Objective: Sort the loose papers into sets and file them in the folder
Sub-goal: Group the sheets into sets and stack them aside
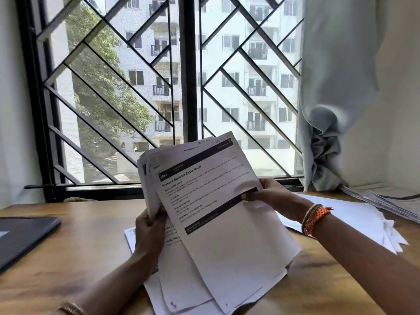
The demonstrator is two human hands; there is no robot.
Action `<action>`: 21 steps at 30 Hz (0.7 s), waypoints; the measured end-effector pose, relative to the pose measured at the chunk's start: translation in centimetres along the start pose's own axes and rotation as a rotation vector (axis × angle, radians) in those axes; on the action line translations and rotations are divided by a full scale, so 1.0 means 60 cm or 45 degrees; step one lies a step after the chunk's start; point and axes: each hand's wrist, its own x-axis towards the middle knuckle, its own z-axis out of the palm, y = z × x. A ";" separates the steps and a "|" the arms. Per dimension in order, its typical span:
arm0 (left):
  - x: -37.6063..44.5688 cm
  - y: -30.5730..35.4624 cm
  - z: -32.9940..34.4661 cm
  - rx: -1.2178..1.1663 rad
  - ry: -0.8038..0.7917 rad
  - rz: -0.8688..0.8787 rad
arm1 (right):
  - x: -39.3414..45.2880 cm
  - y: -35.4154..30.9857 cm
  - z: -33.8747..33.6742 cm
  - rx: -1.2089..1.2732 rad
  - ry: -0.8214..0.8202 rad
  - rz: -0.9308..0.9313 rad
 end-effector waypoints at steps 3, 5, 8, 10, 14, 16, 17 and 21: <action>0.000 -0.002 0.000 -0.019 -0.033 -0.022 | -0.006 -0.005 0.001 -0.030 0.039 0.058; 0.002 -0.005 0.001 0.000 -0.064 -0.038 | -0.007 -0.009 0.002 -0.146 0.137 0.139; 0.004 -0.010 0.001 0.067 -0.129 -0.063 | -0.002 -0.007 -0.001 -0.390 0.265 0.251; 0.004 -0.012 0.002 0.118 -0.184 -0.067 | -0.001 -0.005 -0.003 -0.387 0.284 0.267; -0.004 -0.013 0.008 0.215 -0.369 -0.086 | -0.004 -0.008 -0.008 -0.125 0.407 0.175; -0.002 -0.016 0.007 0.251 -0.411 -0.109 | -0.003 -0.009 -0.015 -0.009 0.469 0.134; 0.000 -0.017 0.006 0.253 -0.425 -0.117 | -0.003 -0.008 -0.019 0.038 0.486 0.128; 0.004 -0.020 0.004 0.216 -0.441 -0.162 | 0.002 0.002 -0.034 0.174 0.532 0.127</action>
